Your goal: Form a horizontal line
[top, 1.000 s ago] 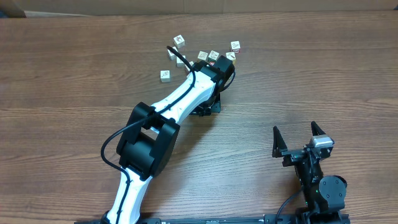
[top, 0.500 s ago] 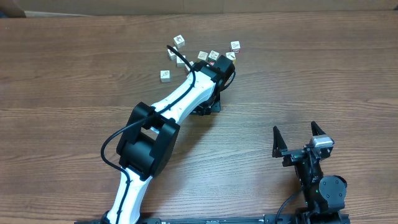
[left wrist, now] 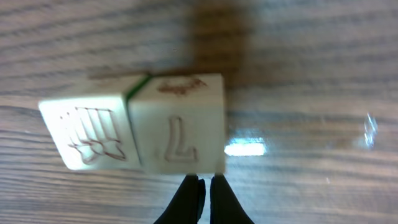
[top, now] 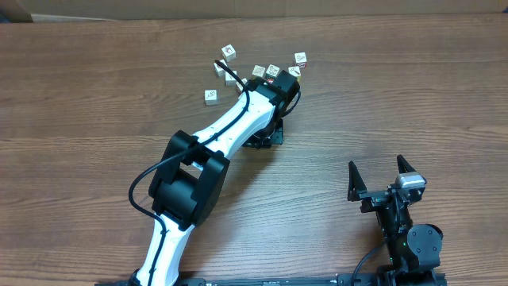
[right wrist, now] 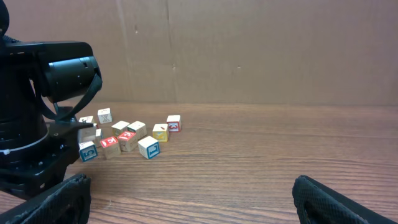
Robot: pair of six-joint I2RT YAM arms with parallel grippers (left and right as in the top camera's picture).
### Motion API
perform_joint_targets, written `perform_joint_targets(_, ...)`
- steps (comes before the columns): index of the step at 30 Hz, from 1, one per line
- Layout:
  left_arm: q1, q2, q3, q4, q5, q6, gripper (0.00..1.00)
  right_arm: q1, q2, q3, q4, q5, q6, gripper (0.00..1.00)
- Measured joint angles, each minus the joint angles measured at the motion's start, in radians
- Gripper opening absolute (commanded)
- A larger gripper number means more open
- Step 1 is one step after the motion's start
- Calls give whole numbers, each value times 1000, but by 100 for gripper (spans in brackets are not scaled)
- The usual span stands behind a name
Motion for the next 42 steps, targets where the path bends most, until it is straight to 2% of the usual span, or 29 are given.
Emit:
perform_joint_targets(6, 35, -3, 114, -63, 78, 45, 4, 0, 0, 0, 0, 0, 0, 100)
perform_joint_targets(11, 91, -56, 184, -102, 85, 55, 4, 0, 0, 0, 0, 0, 0, 100)
perform_joint_targets(17, 175, -108, 197, -203, 42, 64, 4, 0, 0, 0, 0, 0, 1, 100)
perform_joint_targets(22, 238, -108, 151, -223, 19, 68, 4, 0, 0, 0, 0, 0, 1, 100)
perform_joint_targets(42, 238, -108, -163, 85, 2, 100, 4, 0, 0, 0, 0, 0, 0, 100)
